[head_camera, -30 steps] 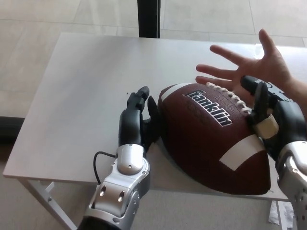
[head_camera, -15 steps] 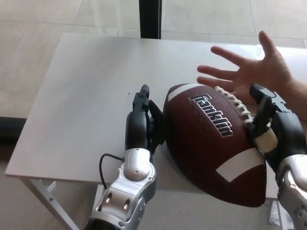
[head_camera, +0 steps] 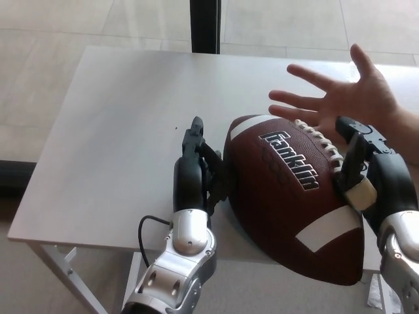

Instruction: The robot uses both its hands to grab the left and right ends of a football kept in the middle of the desk infront of it, lifts it up and places it in the palm of a person

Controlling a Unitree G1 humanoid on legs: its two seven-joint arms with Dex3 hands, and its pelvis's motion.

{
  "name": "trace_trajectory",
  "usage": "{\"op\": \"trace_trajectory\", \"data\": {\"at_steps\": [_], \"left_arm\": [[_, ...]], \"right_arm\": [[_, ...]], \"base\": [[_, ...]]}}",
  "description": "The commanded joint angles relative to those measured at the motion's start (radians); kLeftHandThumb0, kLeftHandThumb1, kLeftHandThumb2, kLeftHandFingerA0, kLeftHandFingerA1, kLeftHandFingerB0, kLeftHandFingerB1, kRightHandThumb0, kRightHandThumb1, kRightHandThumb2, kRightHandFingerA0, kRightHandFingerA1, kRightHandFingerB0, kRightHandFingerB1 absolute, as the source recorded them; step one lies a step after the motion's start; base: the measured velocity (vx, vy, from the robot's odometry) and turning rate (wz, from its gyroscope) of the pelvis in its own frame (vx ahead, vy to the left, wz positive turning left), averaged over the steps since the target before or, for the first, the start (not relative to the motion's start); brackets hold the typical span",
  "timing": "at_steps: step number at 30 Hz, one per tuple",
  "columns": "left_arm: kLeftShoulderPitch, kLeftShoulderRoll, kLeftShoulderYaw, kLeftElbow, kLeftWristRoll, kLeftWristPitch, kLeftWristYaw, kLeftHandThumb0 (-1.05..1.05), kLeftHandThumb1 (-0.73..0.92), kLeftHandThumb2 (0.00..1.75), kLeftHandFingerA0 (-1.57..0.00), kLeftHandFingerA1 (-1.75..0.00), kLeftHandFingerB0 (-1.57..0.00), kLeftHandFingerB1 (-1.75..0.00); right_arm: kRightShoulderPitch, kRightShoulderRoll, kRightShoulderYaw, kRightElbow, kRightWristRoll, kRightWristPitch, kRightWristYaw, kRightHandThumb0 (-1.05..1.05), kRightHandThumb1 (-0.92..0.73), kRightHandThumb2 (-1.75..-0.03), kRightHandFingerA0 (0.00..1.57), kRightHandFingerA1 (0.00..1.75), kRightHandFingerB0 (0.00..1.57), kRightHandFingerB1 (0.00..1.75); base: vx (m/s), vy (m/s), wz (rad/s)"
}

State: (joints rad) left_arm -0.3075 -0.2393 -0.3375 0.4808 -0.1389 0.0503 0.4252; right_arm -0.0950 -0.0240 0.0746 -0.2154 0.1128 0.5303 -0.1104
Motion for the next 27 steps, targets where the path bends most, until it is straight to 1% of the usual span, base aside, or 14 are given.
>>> {"op": "trace_trajectory", "data": {"at_steps": [1,2,3,8,10,11,12,13,14,19,20,22,25,27], "left_arm": [[0.31,-0.418,-0.318,0.229,-0.131,0.186,-0.303,-0.96,0.92,1.38,0.0,-0.21,0.0,-0.06],[0.311,-0.411,-0.324,0.234,-0.131,0.171,-0.328,-0.96,0.92,1.38,0.0,-0.21,0.0,-0.06],[0.315,-0.406,-0.319,0.228,-0.151,0.185,-0.351,-1.01,0.9,1.35,-0.05,-0.39,-0.1,-0.02],[0.283,-0.4,-0.288,0.248,-0.173,0.194,-0.397,-0.95,0.84,1.31,-0.35,-0.74,0.0,-0.06],[0.233,-0.411,-0.235,0.222,-0.218,0.247,-0.384,-1.05,0.9,1.34,-0.24,-0.7,0.0,0.0],[0.224,-0.418,-0.215,0.195,-0.247,0.279,-0.364,-1.04,0.92,0.92,-0.22,-0.68,0.0,-0.15],[0.209,-0.424,-0.194,0.15,-0.278,0.316,-0.317,-1.05,0.92,0.95,-0.14,-0.61,0.0,-0.17],[0.184,-0.42,-0.183,0.128,-0.289,0.332,-0.3,-1.05,0.92,0.95,-0.14,-0.61,0.0,-0.17],[0.17,-0.41,-0.175,0.117,-0.301,0.334,-0.311,-1.0,0.84,1.25,-0.13,-0.67,-0.06,-0.12],[0.055,-0.36,-0.132,0.038,-0.363,0.399,-0.344,-0.99,0.87,1.31,-0.25,-0.7,-0.01,-0.07],[0.04,-0.354,-0.131,0.023,-0.372,0.409,-0.342,-1.05,0.92,0.98,-0.21,-0.7,0.0,-0.13],[0.021,-0.348,-0.125,0.007,-0.39,0.417,-0.344,-1.05,0.92,0.95,-0.18,-0.68,0.0,-0.07],[-0.046,-0.355,-0.089,-0.005,-0.409,0.444,-0.296,-1.05,0.91,1.03,-0.21,-0.7,0.0,-0.1],[-0.123,-0.348,-0.059,-0.013,-0.415,0.454,-0.286,-0.95,0.92,1.34,-0.22,-0.68,0.0,-0.08]], "right_arm": [[-0.08,0.02,0.275,0.022,-0.015,0.117,0.171,-0.92,-0.76,-1.21,0.11,0.52,0.12,0.43],[-0.081,0.021,0.279,0.023,-0.014,0.119,0.173,-0.92,-0.76,-1.21,0.11,0.52,0.12,0.43],[-0.078,0.033,0.275,0.03,-0.001,0.119,0.175,-1.0,-0.91,-0.78,0.21,0.48,0.18,0.32],[-0.055,0.102,0.257,0.048,0.102,0.151,0.212,-1.05,-0.92,-0.8,0.28,0.46,0.15,0.36],[-0.038,0.136,0.244,0.038,0.158,0.15,0.232,-1.05,-0.92,-0.8,0.32,0.47,0.15,0.35],[-0.035,0.151,0.234,0.037,0.181,0.152,0.238,-1.05,-0.92,-0.78,0.38,0.49,0.18,0.37],[-0.034,0.175,0.219,0.036,0.218,0.151,0.251,-0.98,-0.77,-1.2,0.38,0.56,0.16,0.48],[-0.032,0.189,0.212,0.029,0.245,0.151,0.263,-0.98,-0.77,-1.2,0.38,0.56,0.16,0.48],[-0.033,0.203,0.207,0.025,0.257,0.155,0.26,-1.04,-0.92,-0.77,0.55,0.5,0.24,0.37],[-0.057,0.265,0.204,0.006,0.294,0.163,0.249,-1.04,-0.92,-0.72,0.57,0.51,0.32,0.37],[-0.065,0.275,0.2,0.003,0.297,0.172,0.24,-1.02,-0.92,-0.76,0.57,0.54,0.35,0.38],[-0.082,0.292,0.19,-0.001,0.302,0.187,0.227,-1.01,-0.92,-0.75,0.55,0.54,0.37,0.39],[-0.152,0.337,0.144,-0.006,0.305,0.249,0.176,-0.97,-0.92,-0.82,0.62,0.59,0.41,0.4],[-0.221,0.364,0.101,0.002,0.298,0.267,0.141,-0.94,-0.92,-0.82,0.59,0.59,0.4,0.4]], "base": [[0.0,0.0,0.0],[0.0,0.0,0.0],[0.0,0.0,0.0],[0.0,0.0,0.0],[0.0,0.0,0.0],[0.0,0.0,0.0],[0.0,0.0,0.0],[0.0,0.0,0.0],[0.0,0.0,0.0],[0.0,0.0,0.0],[0.0,0.0,0.0],[0.0,0.0,0.0],[0.0,0.0,0.0],[0.0,0.0,0.0]]}}
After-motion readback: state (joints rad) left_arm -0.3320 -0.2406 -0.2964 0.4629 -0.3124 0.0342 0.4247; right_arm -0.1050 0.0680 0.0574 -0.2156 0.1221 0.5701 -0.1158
